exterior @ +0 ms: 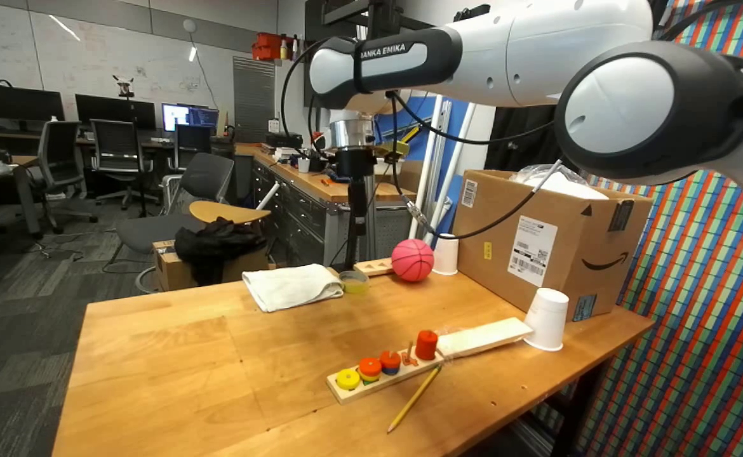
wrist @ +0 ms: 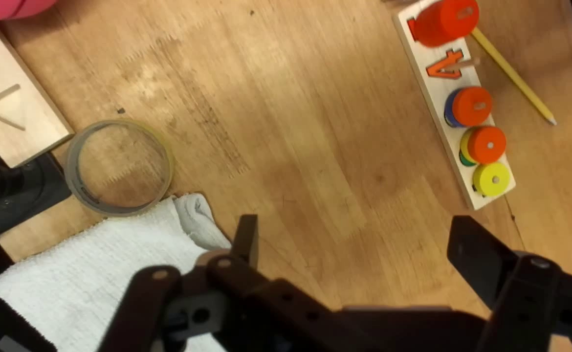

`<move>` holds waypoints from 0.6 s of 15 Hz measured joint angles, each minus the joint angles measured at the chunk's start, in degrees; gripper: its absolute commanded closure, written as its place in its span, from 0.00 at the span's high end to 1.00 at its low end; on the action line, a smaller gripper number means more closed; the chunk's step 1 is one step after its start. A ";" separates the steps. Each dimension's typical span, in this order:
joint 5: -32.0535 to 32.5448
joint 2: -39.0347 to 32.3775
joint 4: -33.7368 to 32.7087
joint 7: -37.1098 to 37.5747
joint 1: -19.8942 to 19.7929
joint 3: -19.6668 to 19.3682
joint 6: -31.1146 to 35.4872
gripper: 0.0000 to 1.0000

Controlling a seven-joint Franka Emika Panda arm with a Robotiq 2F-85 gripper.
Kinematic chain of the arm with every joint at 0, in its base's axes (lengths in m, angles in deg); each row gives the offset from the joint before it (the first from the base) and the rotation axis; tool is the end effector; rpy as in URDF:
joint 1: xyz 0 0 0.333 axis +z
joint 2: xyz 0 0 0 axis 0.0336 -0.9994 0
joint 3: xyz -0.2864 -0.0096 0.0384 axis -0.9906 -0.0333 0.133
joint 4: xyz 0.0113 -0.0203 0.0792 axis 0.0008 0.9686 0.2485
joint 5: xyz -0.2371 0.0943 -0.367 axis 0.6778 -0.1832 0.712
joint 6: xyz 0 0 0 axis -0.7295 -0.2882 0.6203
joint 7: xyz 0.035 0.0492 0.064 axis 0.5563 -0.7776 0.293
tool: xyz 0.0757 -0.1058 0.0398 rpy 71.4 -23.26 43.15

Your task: Move the ball

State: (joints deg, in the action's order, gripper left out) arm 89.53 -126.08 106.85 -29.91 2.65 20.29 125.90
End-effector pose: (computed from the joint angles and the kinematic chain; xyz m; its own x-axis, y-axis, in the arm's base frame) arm 0.7545 0.0958 0.3756 0.4192 0.8930 -0.1637 0.8839 -0.4426 -0.1510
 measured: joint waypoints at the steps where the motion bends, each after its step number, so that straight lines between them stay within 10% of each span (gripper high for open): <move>1: 1.89 0.05 0.84 -1.70 0.03 -0.06 0.09 1.00; 9: 8.47 -1.78 3.72 -9.68 -1.39 -1.48 2.83 1.00</move>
State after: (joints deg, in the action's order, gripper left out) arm 98.00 -127.85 110.57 -39.59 1.26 18.81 128.74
